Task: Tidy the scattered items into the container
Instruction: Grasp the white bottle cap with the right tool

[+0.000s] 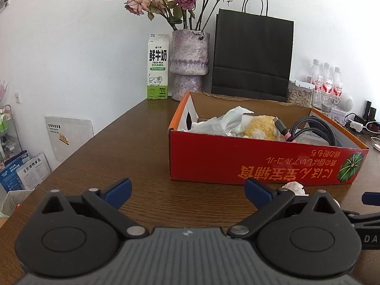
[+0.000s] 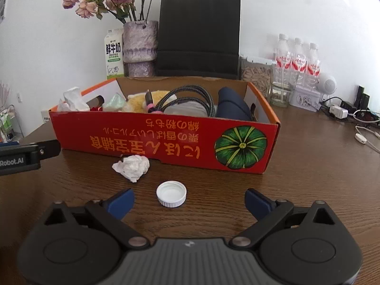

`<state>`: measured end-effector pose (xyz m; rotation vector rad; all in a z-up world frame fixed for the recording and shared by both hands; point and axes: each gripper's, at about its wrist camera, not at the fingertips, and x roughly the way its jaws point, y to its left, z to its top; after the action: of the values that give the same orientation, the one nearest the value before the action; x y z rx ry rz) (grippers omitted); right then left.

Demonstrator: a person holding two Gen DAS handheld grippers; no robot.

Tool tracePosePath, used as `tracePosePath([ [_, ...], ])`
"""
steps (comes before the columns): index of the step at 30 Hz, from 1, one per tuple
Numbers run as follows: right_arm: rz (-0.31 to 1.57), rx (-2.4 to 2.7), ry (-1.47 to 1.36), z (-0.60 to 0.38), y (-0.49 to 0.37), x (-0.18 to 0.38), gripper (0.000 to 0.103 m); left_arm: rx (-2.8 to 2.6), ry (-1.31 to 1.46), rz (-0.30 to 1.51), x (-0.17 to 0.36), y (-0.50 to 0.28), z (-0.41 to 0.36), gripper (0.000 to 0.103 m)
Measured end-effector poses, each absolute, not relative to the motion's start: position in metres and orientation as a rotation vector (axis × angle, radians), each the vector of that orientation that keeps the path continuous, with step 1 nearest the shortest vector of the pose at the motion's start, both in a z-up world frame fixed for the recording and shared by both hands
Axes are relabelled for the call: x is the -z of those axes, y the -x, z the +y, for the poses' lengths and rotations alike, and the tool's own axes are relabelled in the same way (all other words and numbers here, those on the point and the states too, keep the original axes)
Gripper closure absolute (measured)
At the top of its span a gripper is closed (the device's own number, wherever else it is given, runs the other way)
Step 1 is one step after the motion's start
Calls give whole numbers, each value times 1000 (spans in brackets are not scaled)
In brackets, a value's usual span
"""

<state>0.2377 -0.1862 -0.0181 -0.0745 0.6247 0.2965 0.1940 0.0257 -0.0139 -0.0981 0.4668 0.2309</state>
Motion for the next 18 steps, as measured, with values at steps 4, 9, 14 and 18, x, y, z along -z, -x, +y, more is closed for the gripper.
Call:
tracePosePath([
  [4,653,-293,82,-179,-247,22,39,-233,104,485,15,-196,27,0],
  [9,630,-341,64,-181,-239,20,76,-230,108,502,17,-198,28,0],
  [14,623,-330,25,-187,-240,17,76,-230,109,509,17,-199,29,0],
  [18,599,-318,23,-190,-240,16,76,-226,110,516,18,-200,28,0],
])
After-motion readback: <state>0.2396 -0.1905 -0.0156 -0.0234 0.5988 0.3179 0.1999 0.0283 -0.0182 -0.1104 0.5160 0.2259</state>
